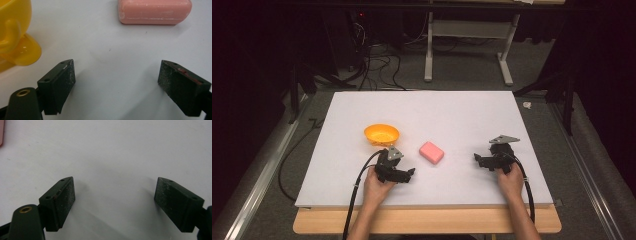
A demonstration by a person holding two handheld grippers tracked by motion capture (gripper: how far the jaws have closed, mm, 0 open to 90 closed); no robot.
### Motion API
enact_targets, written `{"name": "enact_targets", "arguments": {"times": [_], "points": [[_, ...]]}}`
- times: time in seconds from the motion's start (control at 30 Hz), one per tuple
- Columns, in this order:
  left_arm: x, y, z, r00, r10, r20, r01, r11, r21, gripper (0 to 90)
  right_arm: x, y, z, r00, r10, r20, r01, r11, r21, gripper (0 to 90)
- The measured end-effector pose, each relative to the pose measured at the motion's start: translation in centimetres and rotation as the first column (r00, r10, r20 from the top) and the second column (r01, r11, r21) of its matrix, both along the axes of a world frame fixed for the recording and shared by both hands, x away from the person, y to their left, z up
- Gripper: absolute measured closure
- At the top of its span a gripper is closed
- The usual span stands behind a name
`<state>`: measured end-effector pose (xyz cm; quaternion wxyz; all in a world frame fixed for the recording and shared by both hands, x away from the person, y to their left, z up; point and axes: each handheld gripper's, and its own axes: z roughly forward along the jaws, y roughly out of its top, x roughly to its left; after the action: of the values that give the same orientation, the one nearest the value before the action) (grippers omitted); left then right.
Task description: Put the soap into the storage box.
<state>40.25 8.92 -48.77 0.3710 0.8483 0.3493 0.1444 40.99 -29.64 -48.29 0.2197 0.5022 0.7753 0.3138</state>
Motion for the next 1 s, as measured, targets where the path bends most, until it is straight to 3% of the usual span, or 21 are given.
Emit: {"name": "enact_targets", "arguments": {"times": [0.53, 1.0], "points": [[-0.4, -0.2, 0.6, 0.9997, 0.019, 0.015, -0.019, 0.9997, 0.016, 15.6, 0.0, 0.0, 0.0, 1.0000, 0.000, 0.001, 0.000, 1.000, -0.001, 17.5], [-1.3, -0.3, 2.7, 0.9994, -0.016, 0.030, 0.018, 0.9971, -0.073, 15.2, 0.0, 0.0, 0.0, 1.0000, 0.001, 0.002, -0.001, 1.000, -0.003, 17.5]]}}
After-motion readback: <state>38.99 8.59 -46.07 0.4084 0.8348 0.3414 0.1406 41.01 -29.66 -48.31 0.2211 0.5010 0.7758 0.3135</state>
